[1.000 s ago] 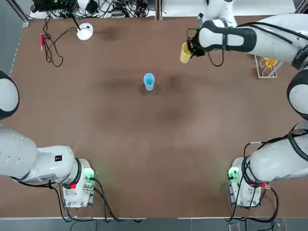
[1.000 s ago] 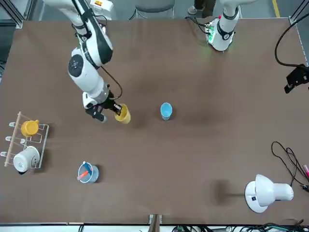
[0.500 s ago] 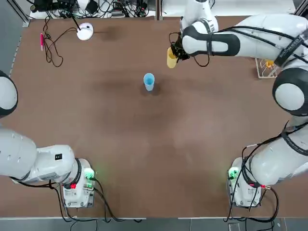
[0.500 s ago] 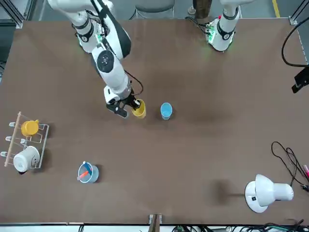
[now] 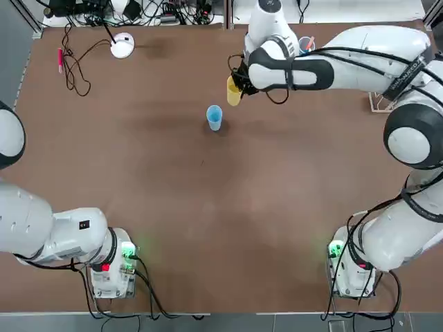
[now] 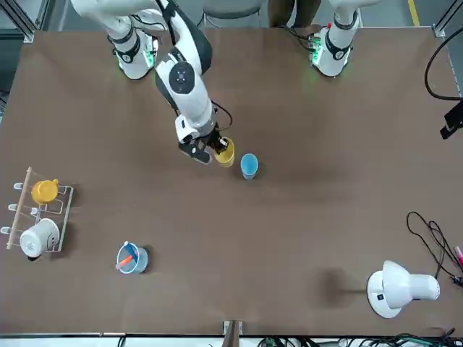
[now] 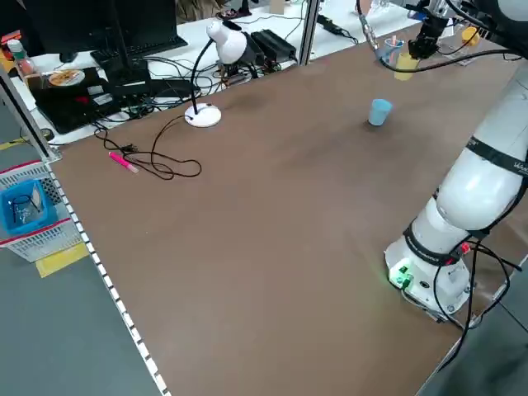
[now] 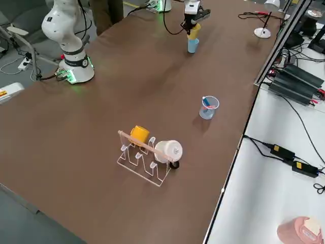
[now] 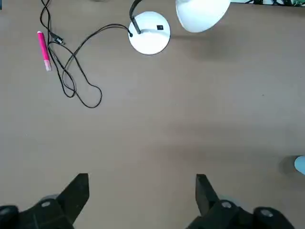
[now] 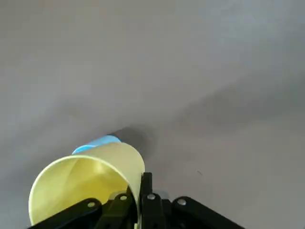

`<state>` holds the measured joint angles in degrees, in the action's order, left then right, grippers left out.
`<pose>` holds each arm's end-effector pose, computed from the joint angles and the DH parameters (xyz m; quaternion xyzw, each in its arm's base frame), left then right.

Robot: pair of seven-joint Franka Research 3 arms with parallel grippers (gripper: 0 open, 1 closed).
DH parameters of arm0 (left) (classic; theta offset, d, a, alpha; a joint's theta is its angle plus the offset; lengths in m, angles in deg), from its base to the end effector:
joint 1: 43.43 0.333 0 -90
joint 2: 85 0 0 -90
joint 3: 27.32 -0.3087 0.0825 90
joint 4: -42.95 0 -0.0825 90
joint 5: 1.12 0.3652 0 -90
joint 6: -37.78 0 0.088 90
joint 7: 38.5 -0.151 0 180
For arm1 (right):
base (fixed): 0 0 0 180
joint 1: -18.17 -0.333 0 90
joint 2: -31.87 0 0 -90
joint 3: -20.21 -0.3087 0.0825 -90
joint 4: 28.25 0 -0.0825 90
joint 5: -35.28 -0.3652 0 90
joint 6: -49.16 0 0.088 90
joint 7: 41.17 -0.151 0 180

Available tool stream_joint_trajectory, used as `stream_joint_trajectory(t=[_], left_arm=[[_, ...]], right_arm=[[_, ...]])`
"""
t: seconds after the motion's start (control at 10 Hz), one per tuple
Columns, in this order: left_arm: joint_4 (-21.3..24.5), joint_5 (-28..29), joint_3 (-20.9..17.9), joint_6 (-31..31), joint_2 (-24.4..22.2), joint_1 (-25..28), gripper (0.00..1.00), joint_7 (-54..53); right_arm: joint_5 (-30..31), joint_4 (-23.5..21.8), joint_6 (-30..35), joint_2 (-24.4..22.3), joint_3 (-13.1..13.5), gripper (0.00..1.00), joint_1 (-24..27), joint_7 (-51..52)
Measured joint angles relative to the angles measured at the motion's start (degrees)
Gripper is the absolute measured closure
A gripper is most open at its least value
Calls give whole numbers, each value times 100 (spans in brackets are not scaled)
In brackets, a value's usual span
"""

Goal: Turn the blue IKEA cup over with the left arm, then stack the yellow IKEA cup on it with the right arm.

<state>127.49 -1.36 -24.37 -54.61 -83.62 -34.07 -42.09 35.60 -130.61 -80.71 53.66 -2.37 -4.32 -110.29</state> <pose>0.5493 0.0614 0.6078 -0.9981 -0.0246 -0.0565 0.0022 0.4651 0.4435 0.3280 -0.9704 0.2227 0.0225 0.0909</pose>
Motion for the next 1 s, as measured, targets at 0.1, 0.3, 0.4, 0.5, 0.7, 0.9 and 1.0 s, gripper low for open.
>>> stream_joint_trajectory(t=[0.1, 0.3, 0.4, 0.5, 0.7, 0.9, 1.0], left_arm=[[0, 0, 1, 0, 0, 0, 1, 0], [0, 0, 1, 0, 0, 0, 1, 0], [0, 0, 1, 0, 1, 0, 1, 0], [0, 0, 0, 0, 1, 0, 1, 0], [1, 0, -2, 4, 2, 3, 1, 0], [2, 0, -4, 8, 4, 130, 1, -2], [2, 0, -5, 5, 5, 196, 1, -14]], right_arm=[[22, 64, 0, 87, 1, 96, -104, -99], [77, 223, -3, 290, 4, 96, -289, -274], [115, 335, -5, 397, 5, 96, -377, -391], [154, 466, -5, 510, 5, 96, -461, -497], [215, 597, -5, 651, 7, 96, -581, -654], [257, 673, -7, 782, 18, 96, -598, -697], [311, 728, -9, 857, 30, 96, -598, -740]])
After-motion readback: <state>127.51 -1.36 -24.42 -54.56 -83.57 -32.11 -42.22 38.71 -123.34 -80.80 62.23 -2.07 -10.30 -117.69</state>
